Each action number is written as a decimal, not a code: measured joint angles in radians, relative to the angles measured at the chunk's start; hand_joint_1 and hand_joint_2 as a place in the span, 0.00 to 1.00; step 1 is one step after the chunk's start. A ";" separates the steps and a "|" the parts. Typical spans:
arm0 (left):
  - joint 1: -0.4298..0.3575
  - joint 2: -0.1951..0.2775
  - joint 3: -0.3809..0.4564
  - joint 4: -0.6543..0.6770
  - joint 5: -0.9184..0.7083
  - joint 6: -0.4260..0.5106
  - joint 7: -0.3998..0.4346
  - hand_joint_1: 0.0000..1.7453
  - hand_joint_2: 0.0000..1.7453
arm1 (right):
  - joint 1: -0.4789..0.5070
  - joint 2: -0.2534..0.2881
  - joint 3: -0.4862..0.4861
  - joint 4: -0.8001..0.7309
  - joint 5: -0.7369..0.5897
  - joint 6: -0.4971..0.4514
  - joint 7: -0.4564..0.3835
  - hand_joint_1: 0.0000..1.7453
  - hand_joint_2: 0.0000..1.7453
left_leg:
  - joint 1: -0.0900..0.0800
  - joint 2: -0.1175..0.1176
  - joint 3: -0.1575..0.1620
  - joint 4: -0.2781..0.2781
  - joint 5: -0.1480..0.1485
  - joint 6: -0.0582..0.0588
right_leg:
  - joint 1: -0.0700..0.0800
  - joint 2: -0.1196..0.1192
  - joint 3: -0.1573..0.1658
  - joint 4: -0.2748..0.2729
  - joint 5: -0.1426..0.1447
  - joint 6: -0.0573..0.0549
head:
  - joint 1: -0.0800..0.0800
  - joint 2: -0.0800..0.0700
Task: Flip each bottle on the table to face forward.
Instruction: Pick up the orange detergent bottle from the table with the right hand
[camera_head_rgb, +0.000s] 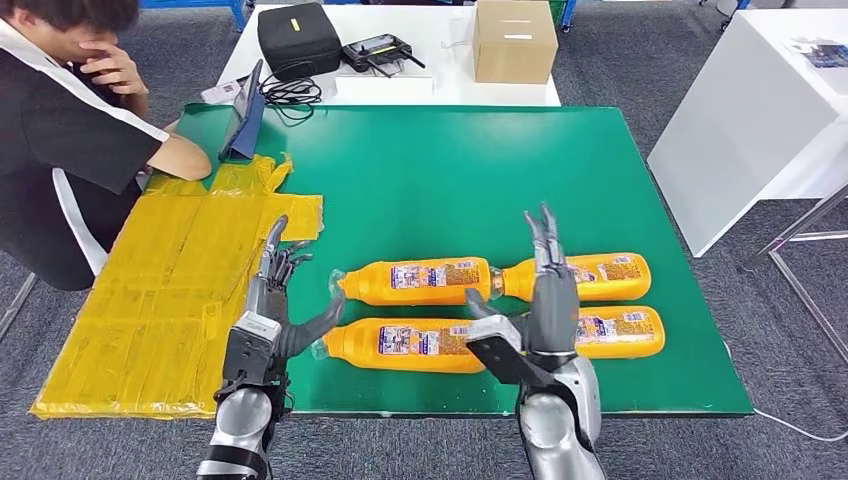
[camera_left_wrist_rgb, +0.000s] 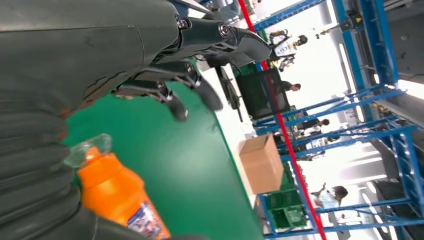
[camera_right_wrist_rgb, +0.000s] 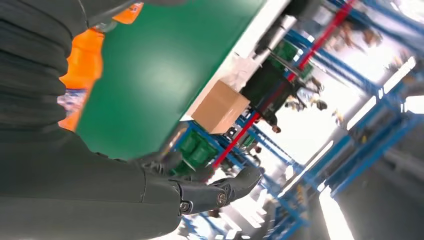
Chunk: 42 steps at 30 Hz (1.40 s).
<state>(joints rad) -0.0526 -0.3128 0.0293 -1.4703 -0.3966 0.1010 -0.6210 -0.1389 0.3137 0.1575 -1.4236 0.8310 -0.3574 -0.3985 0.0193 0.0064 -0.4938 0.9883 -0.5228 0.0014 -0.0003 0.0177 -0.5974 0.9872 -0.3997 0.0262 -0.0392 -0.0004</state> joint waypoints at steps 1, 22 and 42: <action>-0.009 0.000 0.000 0.000 0.002 -0.005 0.004 0.00 1.00 | -0.027 -0.002 0.015 0.030 0.039 -0.010 0.016 0.00 1.00 | 0.000 0.000 0.000 0.000 0.000 0.000 | 0.000 0.000 0.000 0.000 0.000 0.000 | 0.000 0.000; -0.142 -0.001 -0.058 0.082 0.027 -0.053 0.023 0.00 1.00 | -0.363 -0.001 0.198 0.526 0.438 -0.088 0.180 0.00 1.00 | 0.000 0.000 0.001 0.000 0.002 0.000 | 0.000 0.000 0.000 0.001 0.001 0.000 | 0.000 0.000; -0.285 -0.014 -0.133 0.285 0.087 -0.090 -0.010 0.00 1.00 | -0.578 0.018 0.234 1.029 0.459 0.070 0.294 0.00 1.00 | -0.001 -0.004 0.001 0.001 0.002 -0.001 | -0.001 -0.001 -0.001 0.001 0.000 0.000 | 0.000 0.000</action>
<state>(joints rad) -0.3373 -0.3272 -0.1040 -1.1852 -0.3093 0.0114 -0.6314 -0.7167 0.3320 0.3914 -0.3946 1.2901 -0.2877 -0.1048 0.0179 0.0024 -0.4929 0.9893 -0.5211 0.0008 -0.0010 0.0167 -0.5979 0.9887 -0.3993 0.0264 -0.0392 -0.0004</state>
